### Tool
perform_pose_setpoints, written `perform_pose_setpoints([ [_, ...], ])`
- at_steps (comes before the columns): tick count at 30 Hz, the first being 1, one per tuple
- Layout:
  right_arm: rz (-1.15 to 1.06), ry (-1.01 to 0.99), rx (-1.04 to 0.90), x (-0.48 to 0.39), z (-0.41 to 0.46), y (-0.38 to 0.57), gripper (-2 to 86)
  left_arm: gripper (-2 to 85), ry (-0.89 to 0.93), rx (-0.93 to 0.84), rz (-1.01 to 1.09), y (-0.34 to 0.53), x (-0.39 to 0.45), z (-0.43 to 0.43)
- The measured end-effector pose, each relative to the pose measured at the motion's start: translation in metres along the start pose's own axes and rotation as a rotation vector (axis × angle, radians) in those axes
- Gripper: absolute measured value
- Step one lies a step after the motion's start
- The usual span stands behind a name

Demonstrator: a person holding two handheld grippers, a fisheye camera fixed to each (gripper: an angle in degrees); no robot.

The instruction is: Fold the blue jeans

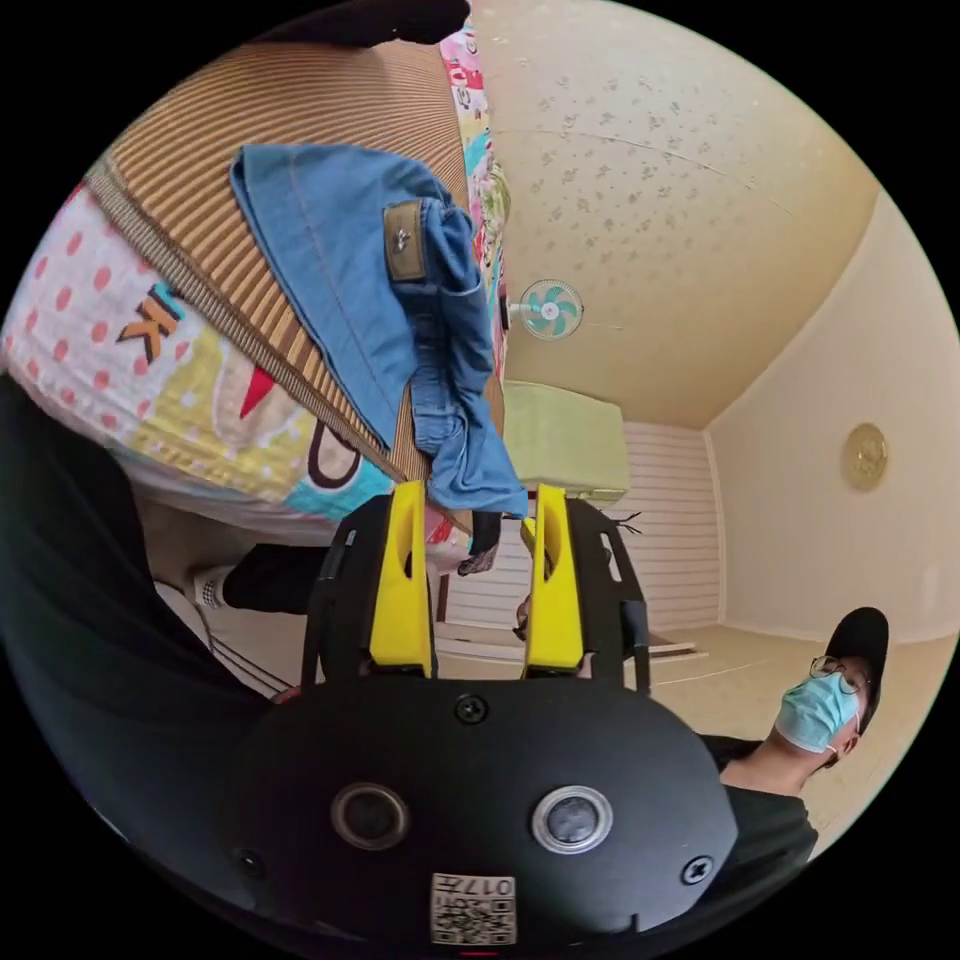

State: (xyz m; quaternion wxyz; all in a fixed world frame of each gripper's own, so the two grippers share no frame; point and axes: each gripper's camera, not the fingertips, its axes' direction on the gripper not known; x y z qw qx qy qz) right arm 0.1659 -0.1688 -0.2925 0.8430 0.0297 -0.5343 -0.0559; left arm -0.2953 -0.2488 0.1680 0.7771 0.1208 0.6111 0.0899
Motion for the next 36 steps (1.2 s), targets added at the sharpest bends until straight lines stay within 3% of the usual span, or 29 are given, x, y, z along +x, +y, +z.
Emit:
perform_pose_setpoints([
  [2, -0.084, -0.086, 0.047, -0.024, -0.022, -0.018, 0.5, 15.6, 0.031, -0.049, 0.025, -0.004, 0.006, 0.012],
  [5, -0.175, -0.151, 0.174, -0.061, -0.061, -0.030, 0.5, 16.9, 0.251, -0.125, 0.032, -0.026, 0.018, 0.045],
  [7, -0.235, -0.153, 0.236, -0.082, -0.078, -0.034, 0.5, 22.4, 0.663, -0.155, -0.107, -0.035, 0.003, 0.082],
  [9, -0.307, -0.142, 0.271, -0.102, -0.089, -0.034, 0.4, 23.4, 0.835, -0.182, -0.255, -0.032, -0.007, 0.110],
  [11, -0.386, -0.084, 0.295, -0.124, -0.094, -0.026, 0.4, 21.0, 0.937, -0.107, -0.327, -0.023, -0.011, 0.116],
  [13, -0.418, -0.021, 0.290, -0.134, -0.095, -0.015, 0.3, 10.0, 1.035, 0.208, -0.320, -0.007, -0.015, 0.075],
  [15, -0.459, -0.012, 0.240, -0.137, -0.093, -0.003, 0.3, 5.4, 0.860, 0.294, -0.206, -0.004, 0.005, 0.024],
  [17, -0.620, -0.322, 0.105, -0.136, -0.089, 0.013, 0.3, 4.2, 0.548, 0.376, 0.024, -0.004, 0.053, -0.045],
  [19, -0.730, -0.564, -0.065, -0.132, -0.079, 0.015, 0.3, 1.0, 0.084, 0.457, 0.560, 0.015, 0.164, -0.120],
  [21, -0.710, -0.465, -0.044, -0.111, -0.072, 0.014, 0.3, 0.1, -0.230, 0.432, 0.929, 0.057, 0.252, -0.135],
  [23, -0.591, -0.304, -0.017, -0.072, -0.063, -0.002, 0.4, -0.3, -0.263, 0.382, 1.243, 0.104, 0.311, -0.138],
  [25, -0.598, -0.406, -0.021, -0.057, -0.064, -0.013, 0.4, -0.5, -0.018, 0.321, 1.553, 0.151, 0.360, -0.154],
  [26, -0.630, -0.492, 0.008, -0.054, -0.068, -0.019, 0.4, -0.6, 0.085, 0.306, 1.610, 0.158, 0.369, -0.160],
  [28, -0.694, -0.582, 0.049, -0.058, -0.072, -0.027, 0.5, -0.7, 0.684, 0.181, 1.752, 0.157, 0.388, -0.182],
  [29, -0.743, -0.608, 0.058, -0.065, -0.072, -0.032, 0.6, -0.7, 0.851, 0.135, 1.754, 0.151, 0.392, -0.183],
  [31, -0.801, -0.619, 0.039, -0.075, -0.066, -0.040, 0.8, -0.8, 1.356, -0.002, 1.636, 0.124, 0.407, -0.164],
  [36, -0.825, -0.705, -0.077, -0.085, -0.023, -0.061, 2.2, -0.8, 1.547, -0.298, 1.434, 0.128, 0.454, -0.050],
])
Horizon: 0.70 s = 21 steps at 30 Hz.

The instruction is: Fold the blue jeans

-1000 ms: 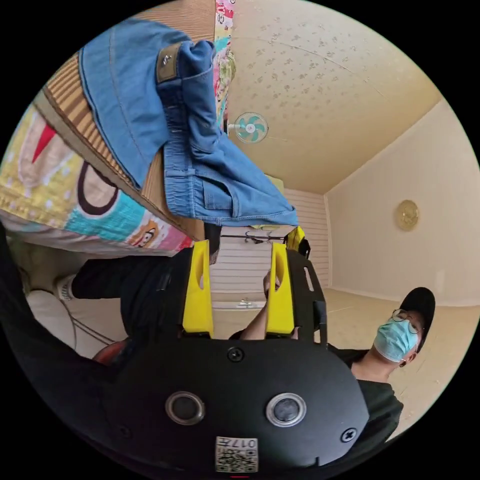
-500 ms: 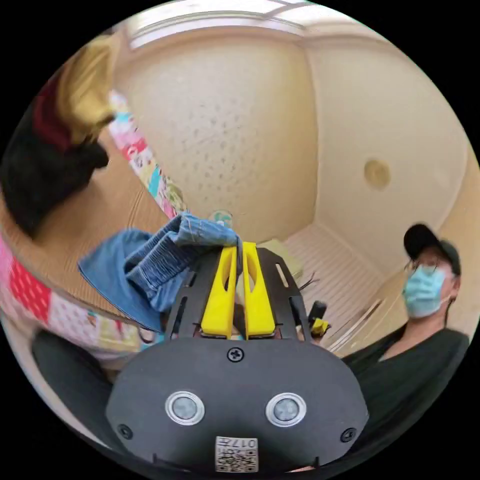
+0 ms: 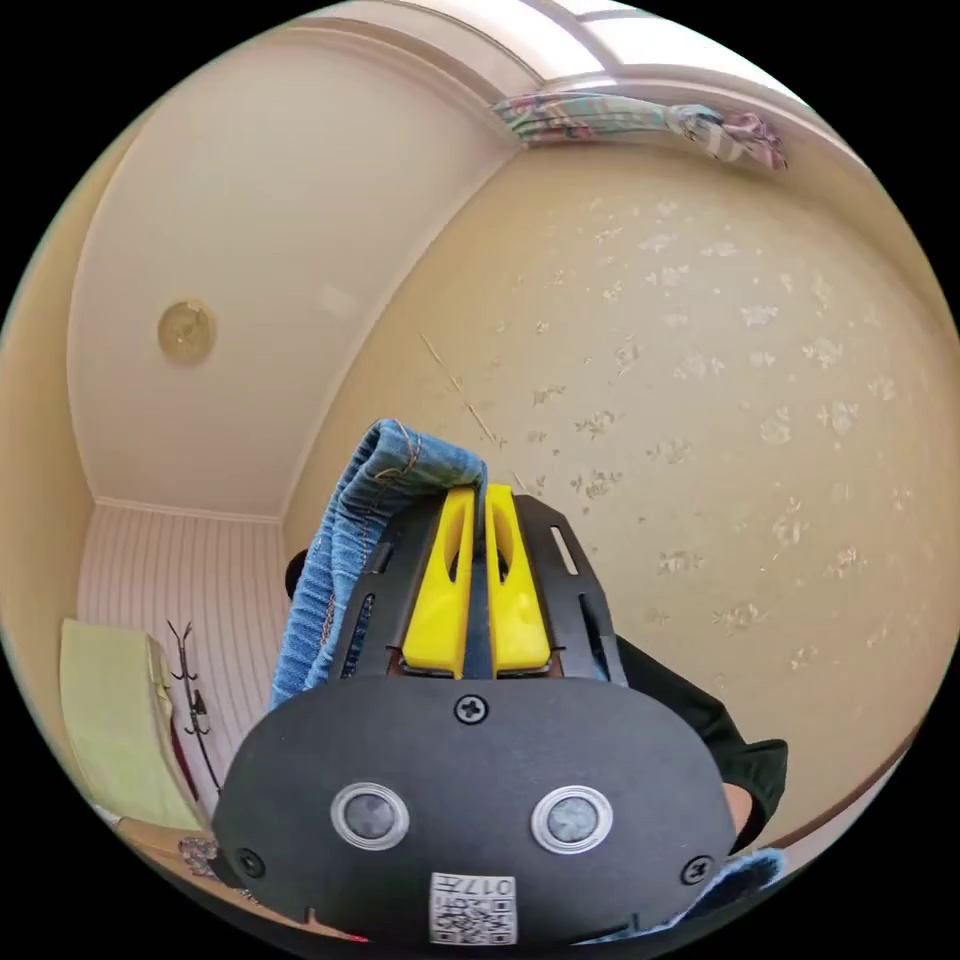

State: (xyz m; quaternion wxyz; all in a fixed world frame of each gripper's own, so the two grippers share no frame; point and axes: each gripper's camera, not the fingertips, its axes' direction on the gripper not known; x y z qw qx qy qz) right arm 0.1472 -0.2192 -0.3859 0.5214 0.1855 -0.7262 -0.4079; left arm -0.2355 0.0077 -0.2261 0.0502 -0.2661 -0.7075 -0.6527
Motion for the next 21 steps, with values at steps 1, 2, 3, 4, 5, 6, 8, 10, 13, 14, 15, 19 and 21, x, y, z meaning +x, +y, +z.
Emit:
perform_pose_setpoints([
  [1, 0.014, -0.036, 0.008, 0.011, 0.006, 0.000, 3.6, -0.8, 0.051, 0.013, -0.044, 0.017, -0.025, 0.018],
  [2, 0.040, -0.066, 0.015, 0.024, 0.013, 0.000, 5.7, -0.8, 0.065, 0.017, -0.066, 0.027, -0.037, 0.027],
  [3, 0.056, -0.080, 0.015, 0.031, 0.016, 0.000, 7.2, -0.8, 0.084, 0.025, -0.108, 0.046, -0.058, 0.046],
  [4, 0.091, -0.110, 0.012, 0.046, 0.022, 0.001, 10.1, -0.8, 0.112, 0.029, -0.148, 0.066, -0.078, 0.065],
  [5, 0.131, -0.142, 0.018, 0.061, 0.027, 0.002, 13.1, -0.8, 0.125, 0.029, -0.166, 0.074, -0.087, 0.073],
  [6, 0.146, -0.165, 0.028, 0.068, 0.028, 0.004, 14.5, -0.8, 0.144, 0.024, -0.200, 0.092, -0.104, 0.090],
  [8, 0.209, -0.329, 0.109, 0.099, 0.029, 0.012, 19.6, -0.8, 0.113, -0.018, -0.252, 0.114, -0.124, 0.111],
  [10, 0.213, -0.562, 0.107, 0.116, 0.037, 0.015, 20.9, -0.8, 0.009, -0.079, -0.332, 0.139, -0.145, 0.131],
  [13, 0.130, -0.962, 0.096, 0.116, 0.050, 0.017, 12.0, -0.8, -0.080, -0.103, -0.395, 0.157, -0.159, 0.140],
  [14, 0.104, -0.994, 0.130, 0.110, 0.038, 0.017, 5.1, -0.8, -0.099, -0.109, -0.400, 0.157, -0.159, 0.142],
  [15, 0.100, -0.955, 0.151, 0.106, 0.027, 0.015, 4.6, -0.8, -0.159, -0.136, -0.411, 0.154, -0.157, 0.147],
  [19, -0.024, -0.319, 0.225, 0.029, -0.113, -0.039, 2.3, -0.8, -0.667, -0.401, -0.386, 0.110, -0.137, 0.185],
  [21, -0.138, -0.029, 0.247, -0.037, -0.169, -0.081, 1.8, -0.8, -0.925, -0.544, -0.355, 0.086, -0.137, 0.208],
])
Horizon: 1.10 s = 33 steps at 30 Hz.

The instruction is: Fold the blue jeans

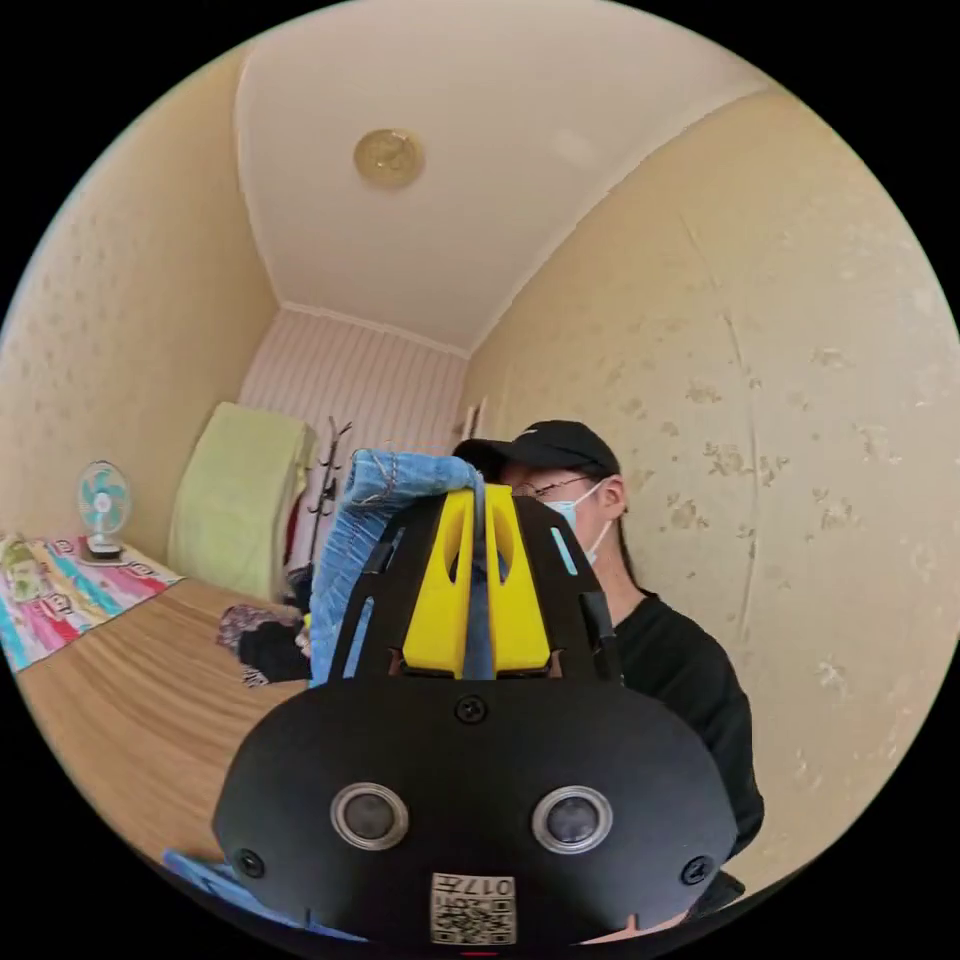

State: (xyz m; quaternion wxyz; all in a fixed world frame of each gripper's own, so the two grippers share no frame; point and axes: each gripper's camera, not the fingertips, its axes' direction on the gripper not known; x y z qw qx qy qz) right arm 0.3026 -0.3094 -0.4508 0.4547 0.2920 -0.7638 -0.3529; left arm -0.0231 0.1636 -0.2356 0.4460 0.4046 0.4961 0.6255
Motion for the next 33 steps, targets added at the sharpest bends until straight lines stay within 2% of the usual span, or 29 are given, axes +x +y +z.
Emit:
perform_pose_setpoints([
  [1, -0.084, 0.154, -0.002, -0.043, -0.017, -0.044, 1.5, -0.8, -0.174, -0.066, 0.018, -0.019, 0.010, 0.003],
  [2, -0.145, 0.281, -0.020, -0.080, -0.024, -0.086, 1.3, -0.8, -0.252, -0.104, 0.030, -0.029, 0.013, 0.007],
  [4, -0.206, 0.407, -0.073, -0.122, -0.018, -0.147, 1.1, -0.8, -0.402, -0.176, 0.039, -0.066, 0.016, 0.026],
  [7, -0.278, 0.415, -0.102, -0.182, -0.002, -0.225, 1.1, -0.9, -0.328, -0.132, 0.117, -0.110, 0.047, 0.050],
  [10, -0.367, 0.434, -0.023, -0.256, 0.000, -0.270, 1.1, -0.9, -0.437, -0.043, 0.238, -0.149, 0.101, 0.058],
  [13, -0.378, 0.502, -0.043, -0.304, 0.011, -0.310, 1.1, -0.9, -0.404, -0.026, 0.233, -0.190, 0.113, 0.066],
  [16, -0.292, 0.578, -0.114, -0.301, 0.023, -0.348, 1.1, -0.8, -0.426, -0.046, 0.158, -0.220, 0.082, 0.072],
  [18, -0.275, 0.522, -0.040, -0.293, 0.014, -0.356, 1.1, -0.8, -0.416, 0.001, 0.150, -0.224, 0.061, 0.069],
  [21, -0.338, 0.467, 0.069, -0.299, 0.008, -0.346, 1.2, -0.8, -0.370, 0.065, 0.269, -0.215, 0.057, 0.071],
  [24, -0.455, 0.556, 0.080, -0.327, 0.024, -0.330, 1.2, -0.8, -0.359, 0.135, 0.374, -0.207, 0.070, 0.075],
  [26, -0.487, 0.659, 0.076, -0.335, 0.038, -0.331, 1.2, -0.8, -0.358, 0.154, 0.317, -0.214, 0.059, 0.075],
  [29, -0.480, 0.786, 0.065, -0.311, 0.048, -0.343, 1.3, -0.8, -0.413, 0.147, 0.231, -0.229, 0.009, 0.075],
  [32, -0.376, 0.950, 0.025, -0.233, 0.052, -0.363, 1.5, -0.7, -0.474, 0.077, 0.094, -0.238, -0.092, 0.072],
  [33, -0.346, 0.988, 0.010, -0.210, 0.053, -0.367, 1.6, -0.6, -0.494, 0.044, 0.021, -0.239, -0.148, 0.071],
])
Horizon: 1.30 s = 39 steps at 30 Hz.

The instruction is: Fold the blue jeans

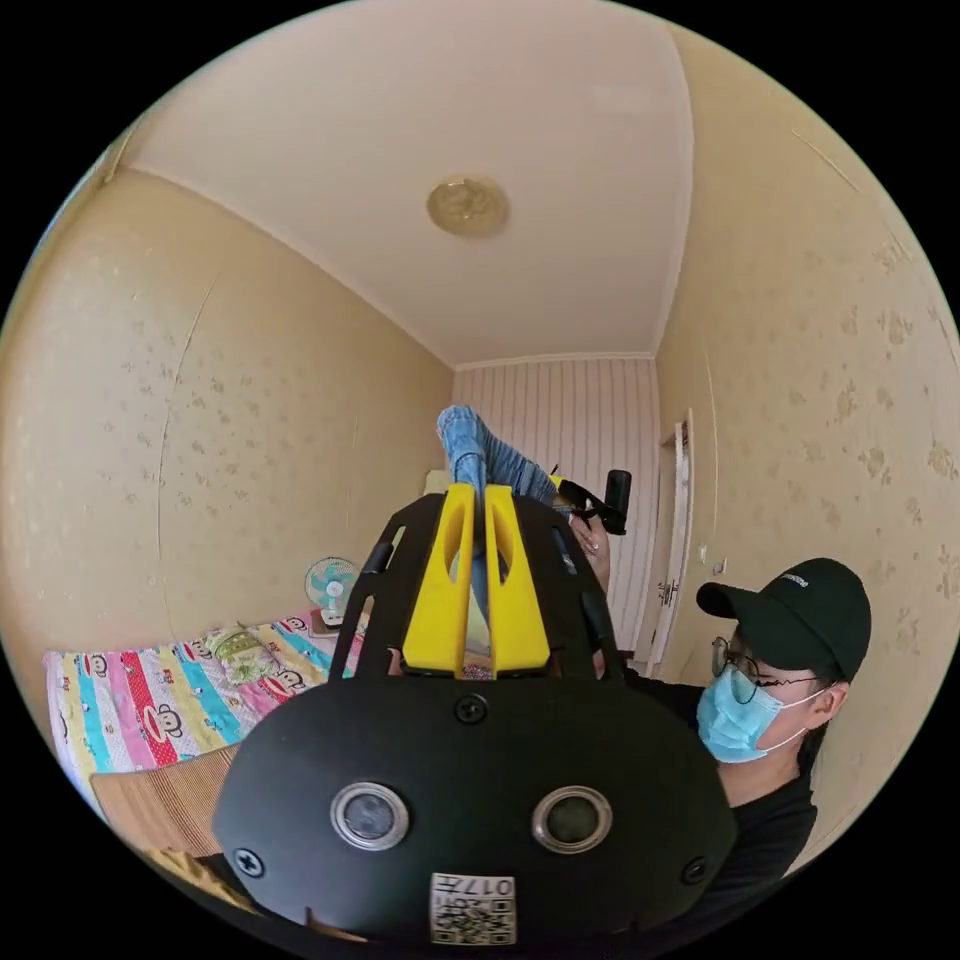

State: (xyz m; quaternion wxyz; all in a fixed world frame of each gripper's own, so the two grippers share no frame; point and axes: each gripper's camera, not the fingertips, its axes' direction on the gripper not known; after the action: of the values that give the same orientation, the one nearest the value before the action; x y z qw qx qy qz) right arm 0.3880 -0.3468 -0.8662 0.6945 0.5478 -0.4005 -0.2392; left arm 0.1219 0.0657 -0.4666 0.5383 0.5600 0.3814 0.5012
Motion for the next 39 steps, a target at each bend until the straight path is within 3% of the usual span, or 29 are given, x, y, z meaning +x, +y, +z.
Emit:
perform_pose_setpoints([
  [5, 0.246, 0.387, -0.351, 0.179, 0.268, 0.063, 2.9, 0.9, -0.253, -0.171, -0.403, 0.027, -0.264, 0.148],
  [7, 0.292, 0.428, -0.442, 0.234, 0.349, 0.123, 4.2, 5.7, -0.519, -0.269, -0.554, 0.088, -0.367, 0.189],
  [9, 0.403, 0.439, -0.535, 0.263, 0.398, 0.197, 5.5, 7.7, -0.622, -0.271, -0.617, 0.144, -0.409, 0.189],
  [11, 0.354, 0.291, -0.553, 0.247, 0.432, 0.300, 6.1, 7.8, -0.525, -0.314, -0.577, 0.206, -0.440, 0.189],
  [13, 0.298, 0.217, -0.634, 0.218, 0.449, 0.389, 6.3, 8.2, -0.443, -0.504, -0.547, 0.308, -0.469, 0.187],
  [15, 0.299, 0.148, -0.759, 0.185, 0.456, 0.488, 6.3, 8.5, -0.424, -0.661, -0.540, 0.400, -0.473, 0.177],
  [19, 0.536, 0.018, -0.956, 0.101, 0.422, 0.702, 6.0, 8.6, -0.321, -0.930, -0.607, 0.599, -0.432, 0.132],
  [22, 0.677, 0.041, -1.020, 0.027, 0.370, 0.786, 5.5, 8.6, -0.327, -0.913, -0.690, 0.678, -0.378, 0.073],
  [26, 0.674, 0.256, -0.949, -0.066, 0.291, 0.807, 2.6, 8.7, -0.456, -0.661, -0.793, 0.705, -0.301, -0.036],
  [28, 0.557, 0.320, -0.934, -0.087, 0.286, 0.811, 1.6, 8.7, -0.625, -0.569, -0.871, 0.716, -0.260, -0.104],
  [30, 0.412, 0.329, -0.978, -0.089, 0.305, 0.814, 1.1, 9.8, -0.695, -0.539, -0.930, 0.726, -0.241, -0.141],
  [33, 0.249, 0.397, -1.185, -0.046, 0.367, 0.805, 0.7, 10.0, -0.624, -0.555, -0.998, 0.739, -0.230, -0.174],
  [36, 0.424, 0.409, -1.276, 0.029, 0.403, 0.802, 0.6, 9.7, -0.624, -0.602, -0.967, 0.736, -0.222, -0.191],
  [38, 0.744, 0.388, -1.289, 0.070, 0.394, 0.793, 0.9, 9.2, -0.651, -0.637, -0.949, 0.734, -0.219, -0.199],
  [39, 0.787, 0.389, -1.245, 0.070, 0.385, 0.785, 0.9, 8.8, -0.672, -0.664, -0.937, 0.735, -0.218, -0.204],
])
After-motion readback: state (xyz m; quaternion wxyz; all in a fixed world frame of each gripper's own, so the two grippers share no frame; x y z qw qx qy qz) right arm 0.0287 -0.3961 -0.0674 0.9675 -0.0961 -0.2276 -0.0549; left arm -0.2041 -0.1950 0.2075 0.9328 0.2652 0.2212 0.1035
